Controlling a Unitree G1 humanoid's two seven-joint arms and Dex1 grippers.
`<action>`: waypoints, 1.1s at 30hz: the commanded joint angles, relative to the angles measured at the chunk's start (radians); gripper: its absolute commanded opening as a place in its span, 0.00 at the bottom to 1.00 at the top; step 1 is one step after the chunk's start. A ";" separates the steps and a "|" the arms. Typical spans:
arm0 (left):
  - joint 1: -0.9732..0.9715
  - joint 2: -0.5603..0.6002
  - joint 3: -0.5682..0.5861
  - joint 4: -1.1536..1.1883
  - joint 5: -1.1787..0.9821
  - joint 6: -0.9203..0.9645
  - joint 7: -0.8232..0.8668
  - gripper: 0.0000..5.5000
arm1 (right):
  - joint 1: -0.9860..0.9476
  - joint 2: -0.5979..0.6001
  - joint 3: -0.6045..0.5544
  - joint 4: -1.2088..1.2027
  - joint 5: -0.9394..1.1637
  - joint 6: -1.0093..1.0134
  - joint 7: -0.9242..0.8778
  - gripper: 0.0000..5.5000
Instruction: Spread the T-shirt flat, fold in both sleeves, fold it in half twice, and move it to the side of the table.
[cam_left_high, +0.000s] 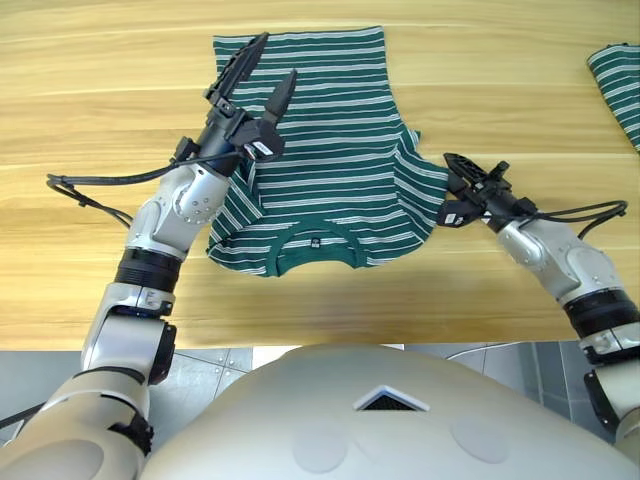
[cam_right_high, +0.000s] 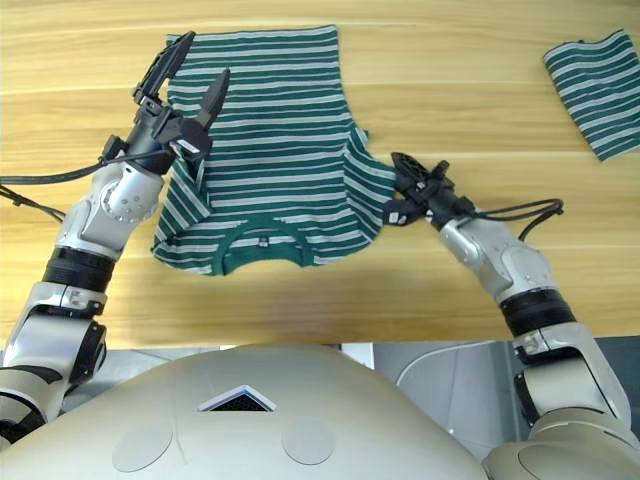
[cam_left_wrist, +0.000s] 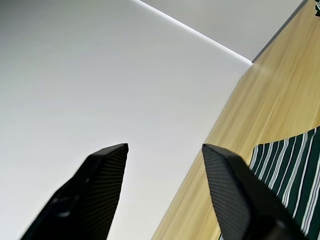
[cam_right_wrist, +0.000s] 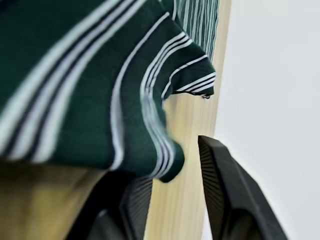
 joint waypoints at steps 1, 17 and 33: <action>-0.016 -0.001 -0.011 0.008 0.010 0.001 -0.008 0.50 | 0.038 0.020 0.065 0.071 -0.038 0.000 0.039 0.20; -0.008 -0.005 -0.019 0.000 0.013 0.006 -0.012 0.50 | 0.060 -0.001 0.059 0.103 -0.032 0.013 0.016 0.02; -0.014 0.008 -0.006 0.028 0.001 0.004 0.005 0.50 | 0.322 -0.154 -0.109 -0.205 0.149 0.019 0.169 0.39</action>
